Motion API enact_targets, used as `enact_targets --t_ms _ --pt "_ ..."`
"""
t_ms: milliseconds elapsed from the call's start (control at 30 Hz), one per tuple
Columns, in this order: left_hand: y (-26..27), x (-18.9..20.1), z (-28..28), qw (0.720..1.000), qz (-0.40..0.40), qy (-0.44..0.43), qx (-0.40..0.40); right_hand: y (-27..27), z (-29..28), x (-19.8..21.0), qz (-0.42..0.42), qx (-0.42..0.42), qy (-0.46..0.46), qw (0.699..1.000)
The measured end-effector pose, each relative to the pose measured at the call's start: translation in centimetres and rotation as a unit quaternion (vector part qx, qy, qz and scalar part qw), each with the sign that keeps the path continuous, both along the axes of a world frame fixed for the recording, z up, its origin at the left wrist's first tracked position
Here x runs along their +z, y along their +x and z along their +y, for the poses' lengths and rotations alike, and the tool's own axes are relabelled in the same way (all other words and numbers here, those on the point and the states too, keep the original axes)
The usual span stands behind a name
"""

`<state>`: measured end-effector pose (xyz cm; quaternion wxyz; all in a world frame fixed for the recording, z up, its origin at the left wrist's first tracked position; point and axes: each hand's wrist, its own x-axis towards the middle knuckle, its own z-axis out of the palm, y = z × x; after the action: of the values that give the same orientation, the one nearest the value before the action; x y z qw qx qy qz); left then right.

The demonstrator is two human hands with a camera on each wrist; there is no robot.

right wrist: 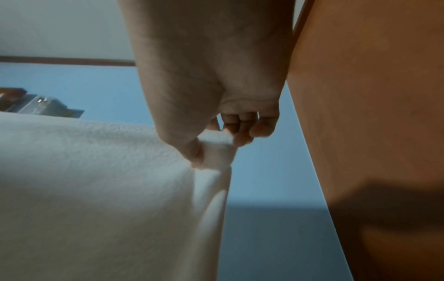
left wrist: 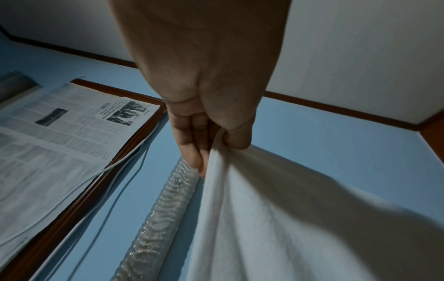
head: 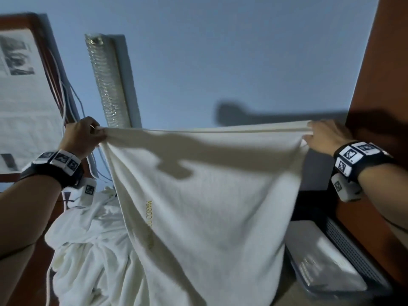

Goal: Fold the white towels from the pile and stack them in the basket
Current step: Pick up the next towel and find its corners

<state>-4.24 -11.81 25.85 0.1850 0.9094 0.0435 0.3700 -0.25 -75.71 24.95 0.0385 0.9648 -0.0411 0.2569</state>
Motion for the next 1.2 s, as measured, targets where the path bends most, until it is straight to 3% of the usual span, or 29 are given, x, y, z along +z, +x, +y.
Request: enact_targets --t_ms 167,267,600,800,1000,1200 --pt "0.7 3.6 0.1 0.999 -0.049 -0.003 0.017 1.1 -0.3 4.3 -0.069 -0.01 0.05 0.996" --pt "0.8 4.5 -0.1 0.998 -0.064 -0.002 0.008 1.4 -1.0 4.9 -0.067 -0.021 0.066 0.995" --pt "1.5 1.2 2.0 0.998 -0.02 0.053 0.027 0.8 -0.1 2.6 -0.056 -0.013 0.071 0.996" --pt "1.8 0.6 2.0 0.998 -0.012 0.027 0.05 0.7 1.4 2.6 -0.078 -0.033 0.061 0.994" --pt "1.6 0.7 1.3 0.998 -0.011 0.031 0.05 1.6 1.1 2.1 -0.013 -0.079 -0.013 0.997" --pt "1.3 -0.1 1.1 0.999 0.007 0.024 0.039 1.5 0.2 0.6 0.017 -0.081 0.004 0.997"
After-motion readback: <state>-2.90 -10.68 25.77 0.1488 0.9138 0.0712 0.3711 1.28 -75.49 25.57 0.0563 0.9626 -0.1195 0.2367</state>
